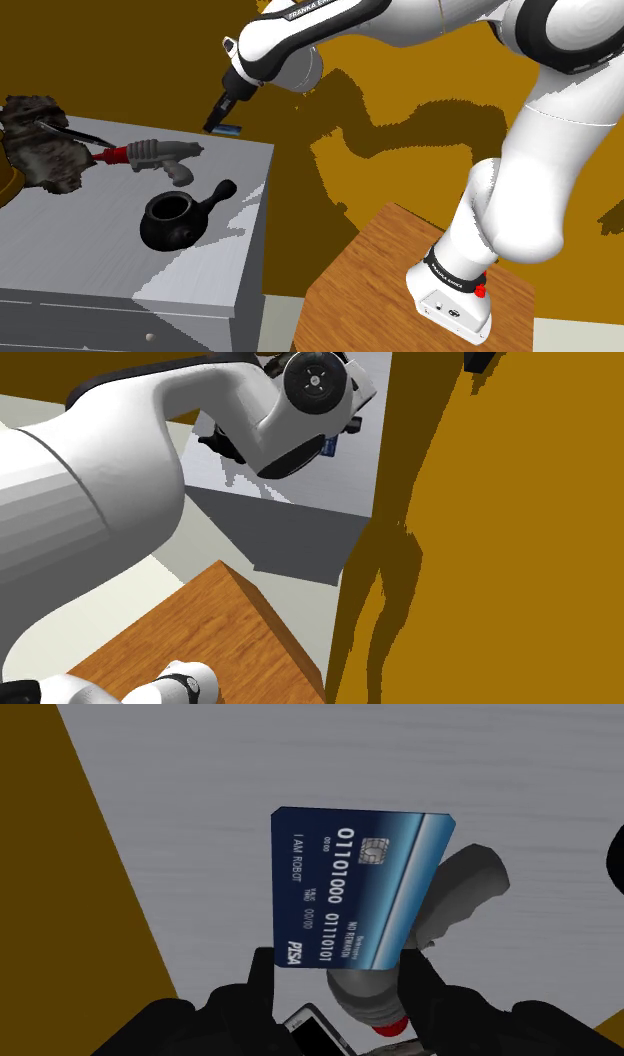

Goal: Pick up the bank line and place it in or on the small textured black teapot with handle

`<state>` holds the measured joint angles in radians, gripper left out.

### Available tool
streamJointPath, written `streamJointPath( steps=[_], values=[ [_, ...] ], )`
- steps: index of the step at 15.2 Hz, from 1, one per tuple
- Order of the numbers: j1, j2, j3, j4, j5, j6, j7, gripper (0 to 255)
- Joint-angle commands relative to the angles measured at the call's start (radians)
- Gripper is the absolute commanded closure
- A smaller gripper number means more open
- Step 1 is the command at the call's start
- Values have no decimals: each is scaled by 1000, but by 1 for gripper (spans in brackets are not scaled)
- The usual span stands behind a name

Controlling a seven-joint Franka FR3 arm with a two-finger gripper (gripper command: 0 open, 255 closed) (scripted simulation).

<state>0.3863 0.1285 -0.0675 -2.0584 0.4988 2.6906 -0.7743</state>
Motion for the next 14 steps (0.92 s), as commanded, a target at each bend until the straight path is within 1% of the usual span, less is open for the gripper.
streamJointPath(
  steps=[1, 11, 14],
  values=[
    [1, -12, -6, 14, -22, -25, 21, 255],
    [4, -62, -20, 76, -97, -130, 99, 255],
    [42, -108, 6, 19, -151, -99, 193, 255]
  ],
)
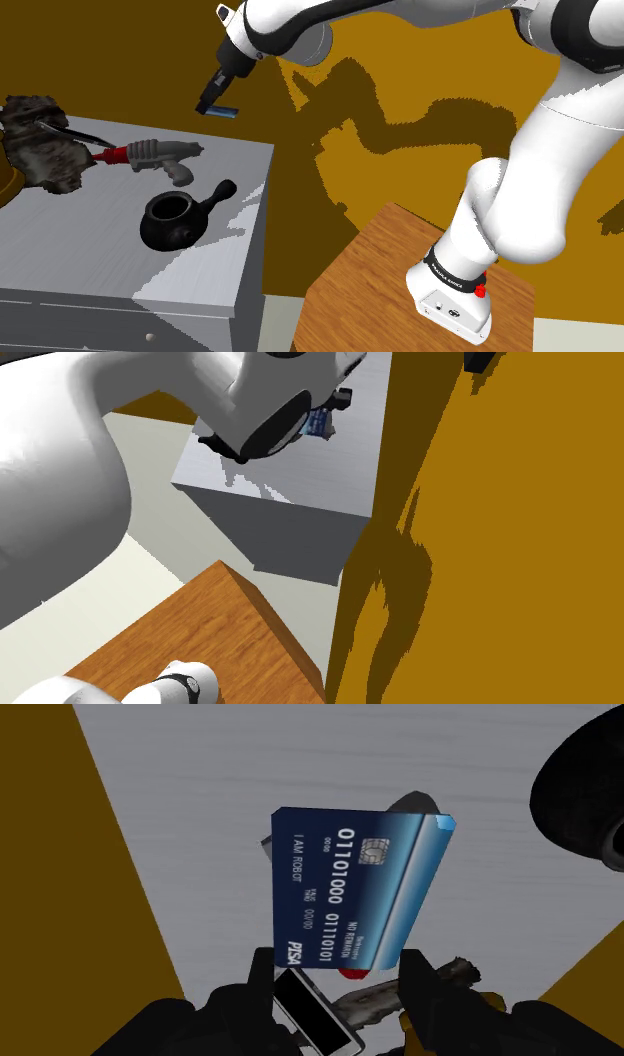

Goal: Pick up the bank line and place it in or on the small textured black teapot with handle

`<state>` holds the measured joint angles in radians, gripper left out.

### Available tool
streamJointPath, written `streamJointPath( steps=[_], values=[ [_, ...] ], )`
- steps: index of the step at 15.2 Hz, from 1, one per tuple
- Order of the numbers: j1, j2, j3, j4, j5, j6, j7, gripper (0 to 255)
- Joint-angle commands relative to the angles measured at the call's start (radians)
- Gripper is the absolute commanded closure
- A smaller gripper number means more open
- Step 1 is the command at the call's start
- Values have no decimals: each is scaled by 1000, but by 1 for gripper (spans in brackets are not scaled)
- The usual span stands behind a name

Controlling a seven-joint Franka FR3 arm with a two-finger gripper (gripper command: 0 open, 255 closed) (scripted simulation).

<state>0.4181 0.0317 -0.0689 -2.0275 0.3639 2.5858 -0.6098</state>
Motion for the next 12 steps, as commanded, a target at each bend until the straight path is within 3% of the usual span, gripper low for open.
streamJointPath(
  steps=[1, 12],
  values=[
    [22, -25, 17, -28, -36, 15, 62, 255],
    [115, -120, 161, -128, -270, 64, 468, 255]
  ],
)
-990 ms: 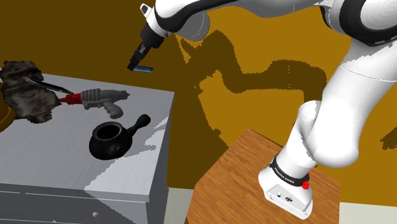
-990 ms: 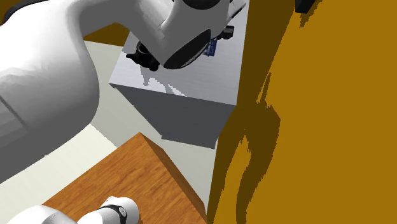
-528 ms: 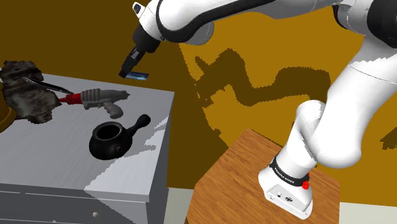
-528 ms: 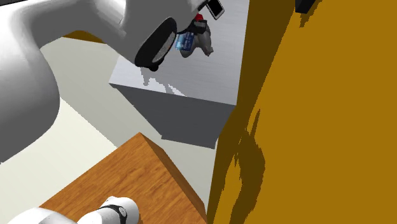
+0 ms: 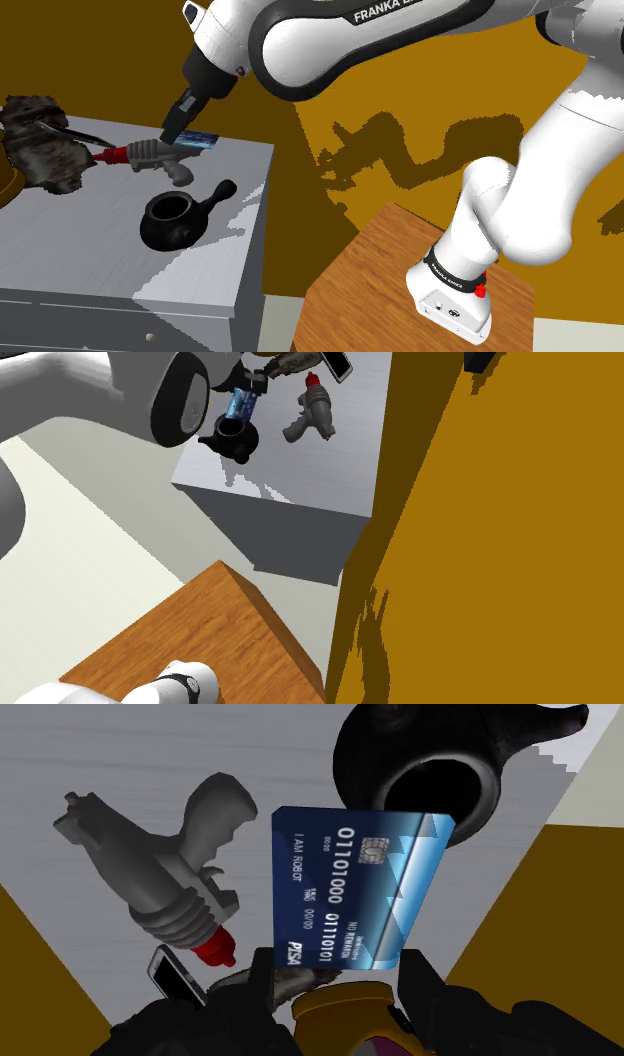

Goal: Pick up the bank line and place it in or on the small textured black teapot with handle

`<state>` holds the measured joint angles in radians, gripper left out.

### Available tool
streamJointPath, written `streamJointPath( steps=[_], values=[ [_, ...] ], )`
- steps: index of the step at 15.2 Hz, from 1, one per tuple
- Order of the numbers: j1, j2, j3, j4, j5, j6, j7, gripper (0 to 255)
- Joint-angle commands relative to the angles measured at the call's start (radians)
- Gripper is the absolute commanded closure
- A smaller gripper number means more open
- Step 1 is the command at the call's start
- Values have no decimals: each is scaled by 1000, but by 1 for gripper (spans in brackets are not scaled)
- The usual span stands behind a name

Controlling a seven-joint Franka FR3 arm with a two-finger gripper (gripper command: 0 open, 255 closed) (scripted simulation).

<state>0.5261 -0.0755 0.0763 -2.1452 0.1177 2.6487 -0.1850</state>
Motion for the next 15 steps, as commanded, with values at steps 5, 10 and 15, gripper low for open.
streamJointPath(
  steps=[5, 10, 15],
  values=[
    [28, -11, 68, -29, -101, 24, 174, 255],
    [28, 17, 69, -69, -108, 91, 179, 255],
    [27, 50, 70, -103, -119, 158, 188, 255]
  ],
)
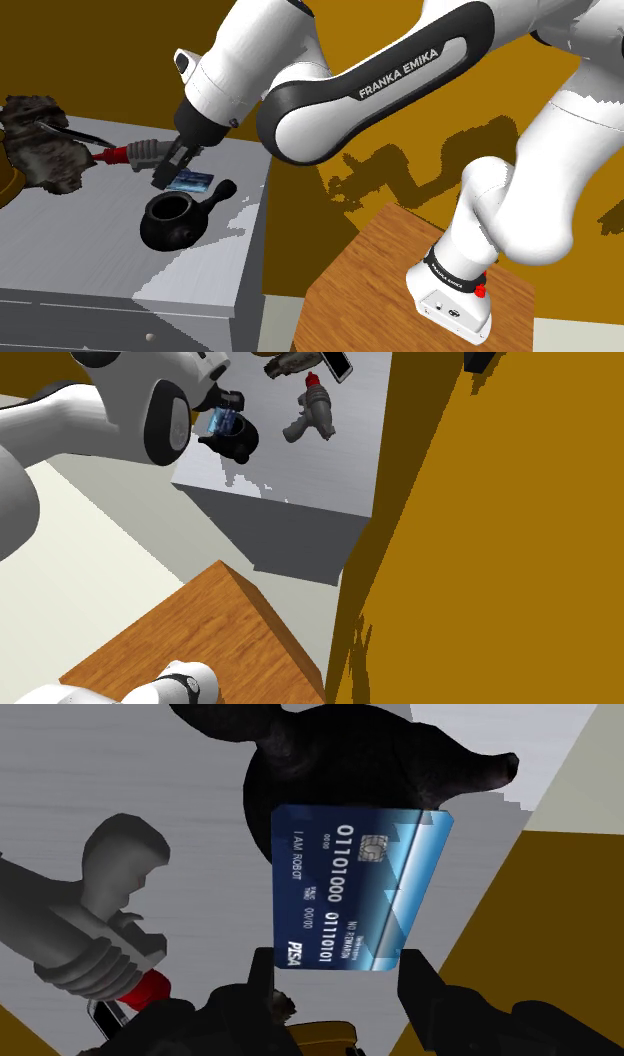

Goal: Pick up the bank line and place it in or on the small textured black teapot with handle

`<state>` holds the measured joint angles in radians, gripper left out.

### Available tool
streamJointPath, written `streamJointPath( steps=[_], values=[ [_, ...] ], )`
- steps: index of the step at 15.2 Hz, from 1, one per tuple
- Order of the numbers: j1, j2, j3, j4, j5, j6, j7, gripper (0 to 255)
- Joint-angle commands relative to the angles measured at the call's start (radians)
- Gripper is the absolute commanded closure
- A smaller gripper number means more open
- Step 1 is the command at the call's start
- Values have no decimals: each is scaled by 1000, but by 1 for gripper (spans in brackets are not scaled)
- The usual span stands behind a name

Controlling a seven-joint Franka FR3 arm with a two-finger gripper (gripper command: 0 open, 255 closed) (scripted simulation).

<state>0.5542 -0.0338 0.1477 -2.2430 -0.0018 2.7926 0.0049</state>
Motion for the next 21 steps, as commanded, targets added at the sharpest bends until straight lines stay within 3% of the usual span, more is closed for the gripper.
streamJointPath(
  steps=[1, 5, 12, 13, 18, 21],
  values=[
    [-1, 15, -1, -11, -3, 27, 0, 255],
    [-2, 43, -1, -32, -15, 76, 9, 255],
    [-2, 43, -1, -32, -15, 76, 9, 255],
    [-2, 43, -1, -32, -15, 76, 9, 0],
    [-2, 43, -1, -32, -15, 76, 9, 0],
    [1, -66, -2, -68, 26, 3, -21, 0]
  ],
)
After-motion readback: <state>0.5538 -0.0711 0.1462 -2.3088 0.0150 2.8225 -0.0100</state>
